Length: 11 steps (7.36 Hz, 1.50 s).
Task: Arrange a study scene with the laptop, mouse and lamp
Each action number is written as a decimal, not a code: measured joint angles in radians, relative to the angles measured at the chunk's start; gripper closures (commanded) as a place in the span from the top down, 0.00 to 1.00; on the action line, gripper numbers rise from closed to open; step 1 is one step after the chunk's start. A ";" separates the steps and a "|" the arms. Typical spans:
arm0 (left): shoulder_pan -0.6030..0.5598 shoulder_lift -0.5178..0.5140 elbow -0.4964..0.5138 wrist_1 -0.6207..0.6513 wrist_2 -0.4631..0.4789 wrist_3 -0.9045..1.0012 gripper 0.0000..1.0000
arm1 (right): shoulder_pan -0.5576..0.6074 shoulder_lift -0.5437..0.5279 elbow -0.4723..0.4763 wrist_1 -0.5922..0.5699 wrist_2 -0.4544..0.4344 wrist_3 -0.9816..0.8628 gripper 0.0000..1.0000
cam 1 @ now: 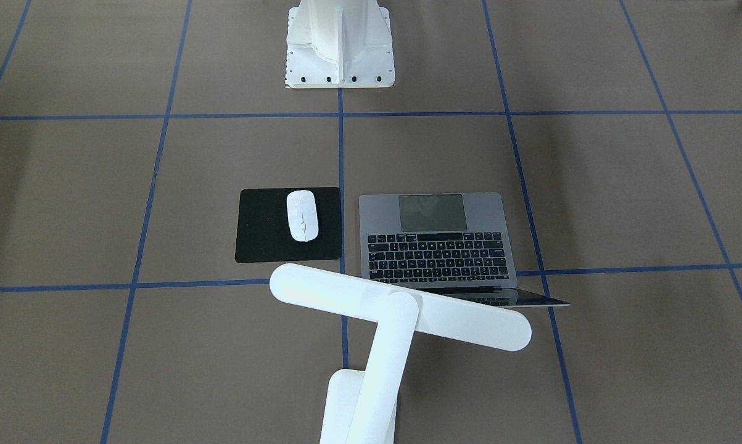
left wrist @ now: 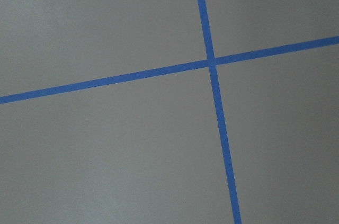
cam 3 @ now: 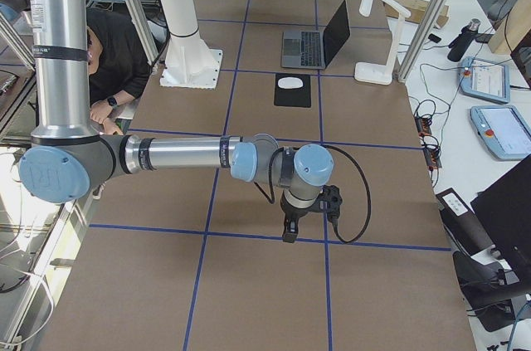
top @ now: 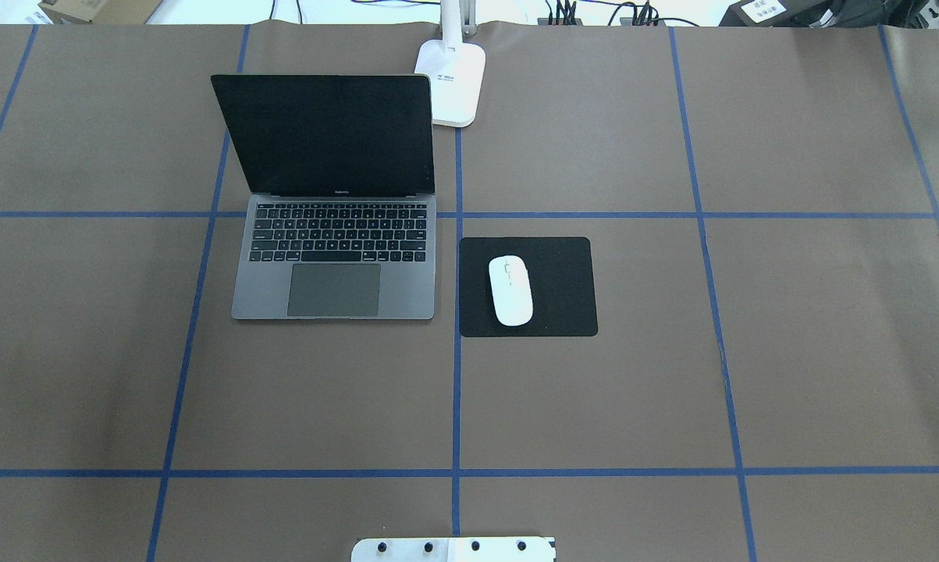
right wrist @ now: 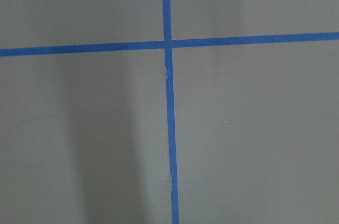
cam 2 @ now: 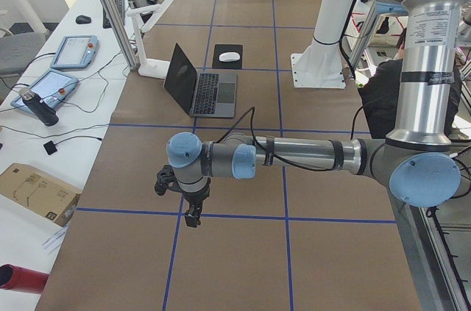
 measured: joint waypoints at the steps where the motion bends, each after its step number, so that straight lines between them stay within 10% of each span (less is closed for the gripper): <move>1: 0.000 0.000 -0.001 0.000 0.000 0.000 0.99 | 0.000 -0.009 0.003 0.019 0.005 0.002 1.00; 11: 0.001 0.025 -0.010 -0.004 -0.001 -0.001 0.99 | 0.000 0.003 0.000 0.034 0.045 0.002 1.00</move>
